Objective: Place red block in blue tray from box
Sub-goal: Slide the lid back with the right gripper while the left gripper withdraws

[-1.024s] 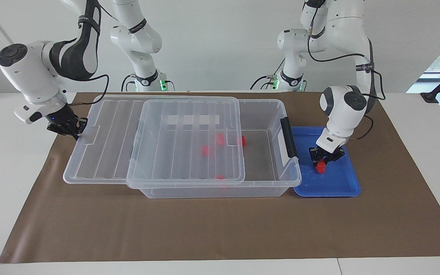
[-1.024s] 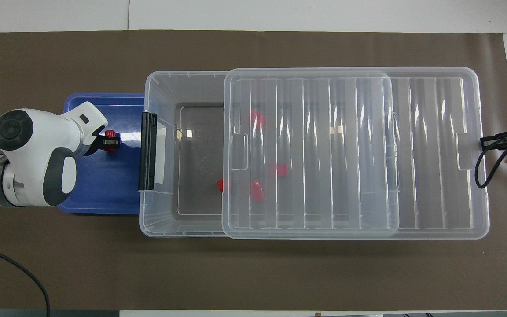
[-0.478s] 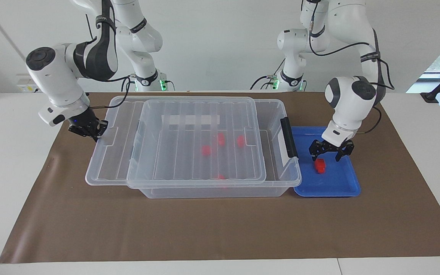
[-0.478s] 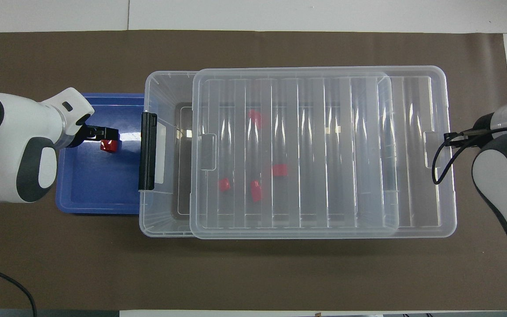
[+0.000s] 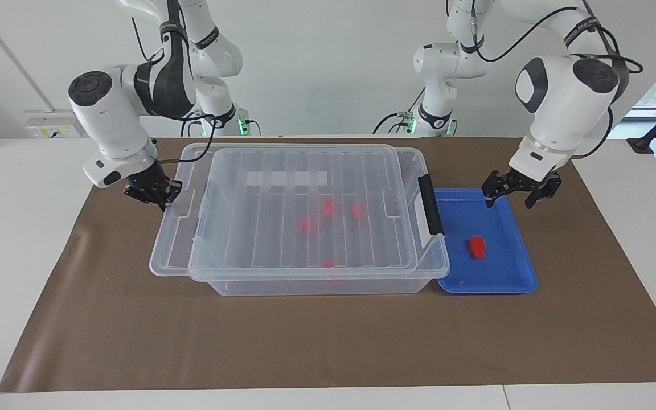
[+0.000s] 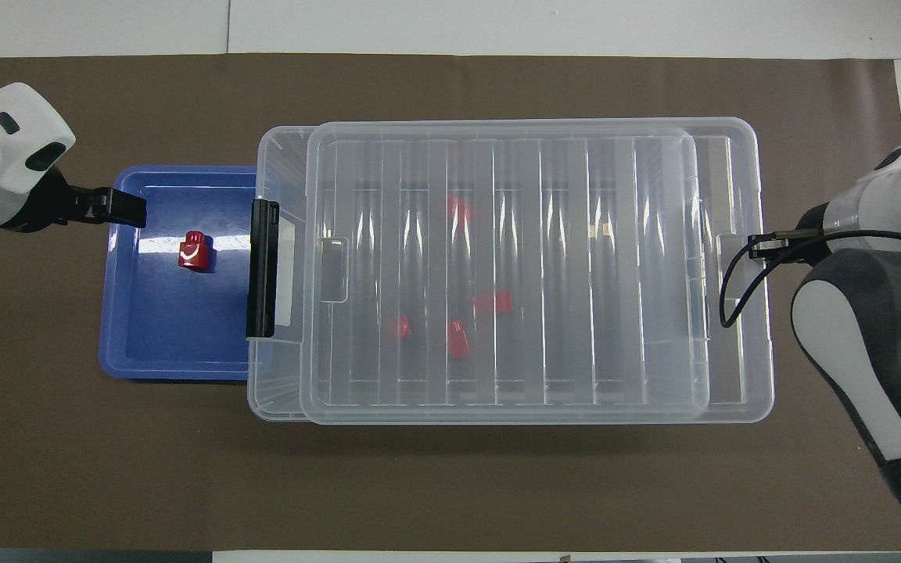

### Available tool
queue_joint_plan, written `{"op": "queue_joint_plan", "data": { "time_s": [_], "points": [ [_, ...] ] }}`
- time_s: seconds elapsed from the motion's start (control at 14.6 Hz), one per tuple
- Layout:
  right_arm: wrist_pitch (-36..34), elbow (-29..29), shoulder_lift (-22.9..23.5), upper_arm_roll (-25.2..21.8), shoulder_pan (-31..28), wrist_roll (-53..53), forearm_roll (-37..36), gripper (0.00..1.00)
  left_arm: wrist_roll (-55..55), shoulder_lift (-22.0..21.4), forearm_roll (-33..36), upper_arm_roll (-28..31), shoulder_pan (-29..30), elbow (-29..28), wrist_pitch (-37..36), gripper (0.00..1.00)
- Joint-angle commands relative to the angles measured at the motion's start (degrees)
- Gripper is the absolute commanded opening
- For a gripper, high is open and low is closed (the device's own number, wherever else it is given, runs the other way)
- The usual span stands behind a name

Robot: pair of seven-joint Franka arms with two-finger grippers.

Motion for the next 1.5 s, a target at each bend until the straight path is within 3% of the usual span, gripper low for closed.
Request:
{"op": "queue_joint_plan", "data": {
  "time_s": [0.0, 0.61, 1.3, 1.43],
  "points": [
    [0.2, -1.5, -1.3, 0.2, 1.9, 3.9, -0.1, 0.00, 1.0, 1.1, -0.9, -0.2, 2.3, 7.4, -8.0, 1.00],
    [0.2, -1.5, -1.4, 0.4, 4.3, 8.2, -0.1, 0.00, 3.1, -1.5, -3.9, 0.9, 5.8, 10.4, -18.0, 1.00],
    [0.2, -1.4, -1.4, 0.4, 5.0, 8.9, -0.1, 0.00, 6.9, -3.7, -3.5, 0.4, 5.7, 7.9, -17.6, 1.00],
    [-2.4, 0.8, -1.1, 0.3, 4.8, 8.9, -0.2, 0.00, 6.8, -3.7, -3.5, 0.4, 5.7, 7.9, -17.6, 1.00]
  ]
}}
